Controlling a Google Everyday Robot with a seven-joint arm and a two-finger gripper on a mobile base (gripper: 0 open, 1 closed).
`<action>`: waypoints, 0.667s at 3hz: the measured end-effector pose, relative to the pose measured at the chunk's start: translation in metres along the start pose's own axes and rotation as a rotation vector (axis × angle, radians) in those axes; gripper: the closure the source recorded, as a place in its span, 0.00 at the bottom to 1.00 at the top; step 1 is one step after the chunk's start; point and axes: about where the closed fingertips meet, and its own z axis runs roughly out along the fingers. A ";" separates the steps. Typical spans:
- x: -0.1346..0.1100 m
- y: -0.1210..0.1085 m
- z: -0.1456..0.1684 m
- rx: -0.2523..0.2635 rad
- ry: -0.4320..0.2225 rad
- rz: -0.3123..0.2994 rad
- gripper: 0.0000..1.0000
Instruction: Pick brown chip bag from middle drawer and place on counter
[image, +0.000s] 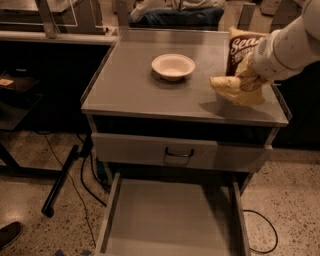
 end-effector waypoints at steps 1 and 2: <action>-0.027 -0.002 0.009 0.019 0.005 0.000 1.00; -0.026 0.001 0.028 0.007 0.047 -0.015 1.00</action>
Offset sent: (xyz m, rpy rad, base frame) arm 0.0523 0.0051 -0.0237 -0.0012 0.0850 0.0587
